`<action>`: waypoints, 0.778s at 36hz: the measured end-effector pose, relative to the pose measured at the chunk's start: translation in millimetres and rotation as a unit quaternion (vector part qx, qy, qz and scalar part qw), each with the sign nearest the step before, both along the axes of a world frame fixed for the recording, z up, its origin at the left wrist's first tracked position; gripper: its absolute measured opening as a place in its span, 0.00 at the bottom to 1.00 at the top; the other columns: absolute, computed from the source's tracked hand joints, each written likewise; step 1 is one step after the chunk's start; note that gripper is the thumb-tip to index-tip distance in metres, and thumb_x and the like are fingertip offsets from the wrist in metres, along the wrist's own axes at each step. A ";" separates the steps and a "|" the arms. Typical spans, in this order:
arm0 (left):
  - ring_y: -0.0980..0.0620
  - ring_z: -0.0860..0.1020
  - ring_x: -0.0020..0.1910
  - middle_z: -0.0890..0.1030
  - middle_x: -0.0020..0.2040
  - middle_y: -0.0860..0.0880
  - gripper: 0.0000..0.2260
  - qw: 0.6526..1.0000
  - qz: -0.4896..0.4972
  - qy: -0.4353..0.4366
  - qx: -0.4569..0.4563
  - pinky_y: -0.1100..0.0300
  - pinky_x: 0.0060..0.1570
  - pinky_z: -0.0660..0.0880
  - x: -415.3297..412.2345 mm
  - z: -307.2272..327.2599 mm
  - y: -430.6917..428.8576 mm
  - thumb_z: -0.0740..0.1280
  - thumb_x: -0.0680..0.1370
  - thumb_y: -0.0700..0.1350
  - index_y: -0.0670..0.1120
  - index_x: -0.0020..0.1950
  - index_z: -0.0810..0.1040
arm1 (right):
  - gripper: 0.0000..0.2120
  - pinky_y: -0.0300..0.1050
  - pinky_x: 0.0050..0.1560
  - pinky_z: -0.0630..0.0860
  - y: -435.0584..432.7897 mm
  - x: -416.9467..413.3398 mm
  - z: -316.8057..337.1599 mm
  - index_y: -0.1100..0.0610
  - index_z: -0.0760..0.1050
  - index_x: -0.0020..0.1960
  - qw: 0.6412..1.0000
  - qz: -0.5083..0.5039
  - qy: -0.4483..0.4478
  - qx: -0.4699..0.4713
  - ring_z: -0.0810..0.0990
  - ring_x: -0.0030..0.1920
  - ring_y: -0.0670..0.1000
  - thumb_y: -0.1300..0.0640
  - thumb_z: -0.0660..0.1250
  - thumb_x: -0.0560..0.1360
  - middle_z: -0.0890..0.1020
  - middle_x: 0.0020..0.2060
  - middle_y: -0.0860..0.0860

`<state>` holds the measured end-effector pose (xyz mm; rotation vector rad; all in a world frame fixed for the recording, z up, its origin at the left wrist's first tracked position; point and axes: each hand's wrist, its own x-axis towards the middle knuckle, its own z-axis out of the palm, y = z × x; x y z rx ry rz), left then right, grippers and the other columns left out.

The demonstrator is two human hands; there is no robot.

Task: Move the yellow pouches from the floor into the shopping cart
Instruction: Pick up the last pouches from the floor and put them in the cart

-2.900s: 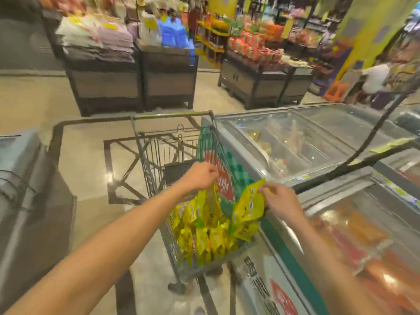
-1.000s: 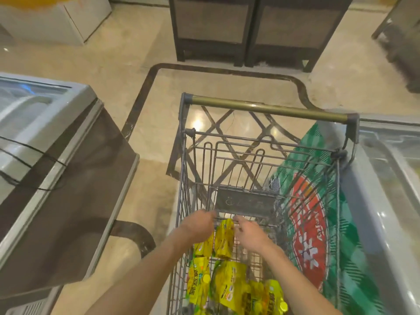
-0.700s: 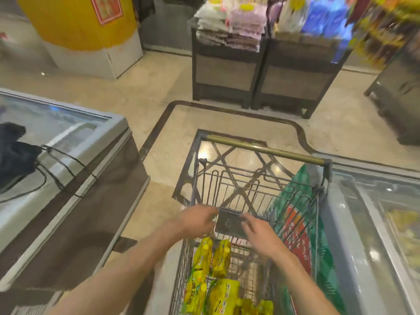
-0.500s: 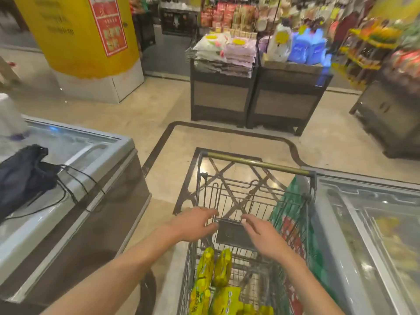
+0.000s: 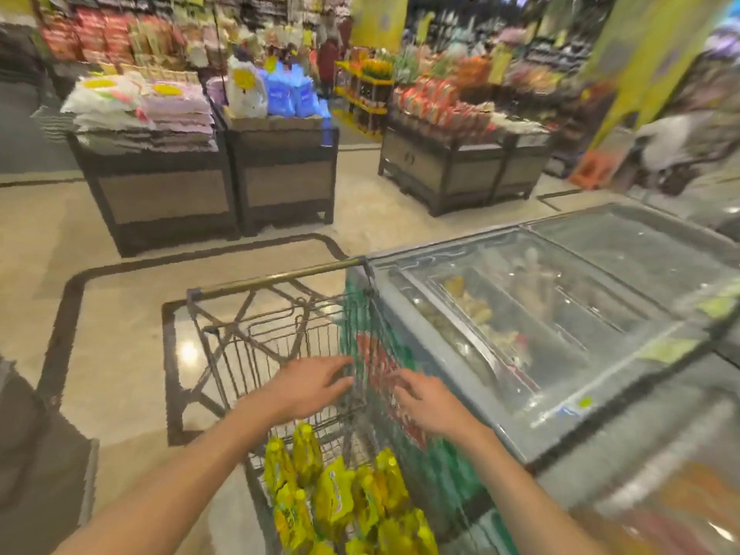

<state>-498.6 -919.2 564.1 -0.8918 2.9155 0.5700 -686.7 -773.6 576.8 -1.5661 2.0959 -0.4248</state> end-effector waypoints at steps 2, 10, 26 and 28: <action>0.49 0.76 0.63 0.76 0.68 0.49 0.25 0.999 -0.043 0.000 -0.007 0.49 0.66 0.72 -11.2 3.1 15.5 0.52 0.82 0.62 0.53 0.76 0.62 | 0.16 0.50 0.61 0.72 31.1 2.9 1.6 0.56 0.72 0.63 0.999 -0.050 0.006 -0.004 0.77 0.59 0.53 0.51 0.55 0.80 0.79 0.60 0.54; 0.47 0.77 0.63 0.78 0.65 0.48 0.24 0.971 -0.238 0.026 -0.001 0.48 0.62 0.73 -43.4 8.3 105.5 0.54 0.80 0.62 0.53 0.74 0.65 | 0.15 0.46 0.56 0.72 166.5 43.5 -8.3 0.54 0.72 0.64 0.972 -0.234 0.014 0.009 0.78 0.57 0.53 0.53 0.57 0.80 0.80 0.57 0.52; 0.45 0.76 0.62 0.79 0.64 0.47 0.23 0.821 -0.570 0.006 0.020 0.49 0.58 0.74 -73.7 8.1 373.2 0.54 0.81 0.63 0.55 0.73 0.65 | 0.17 0.46 0.63 0.71 460.6 185.5 -2.4 0.54 0.71 0.67 0.803 -0.594 -0.031 -0.031 0.75 0.63 0.51 0.53 0.59 0.80 0.77 0.64 0.51; 0.44 0.76 0.62 0.78 0.65 0.47 0.23 0.797 -0.604 0.006 0.019 0.48 0.59 0.74 -68.6 9.6 413.3 0.54 0.81 0.62 0.53 0.73 0.65 | 0.17 0.45 0.63 0.70 495.5 208.6 -2.9 0.53 0.71 0.68 0.775 -0.629 -0.043 -0.033 0.74 0.63 0.49 0.53 0.58 0.80 0.76 0.63 0.50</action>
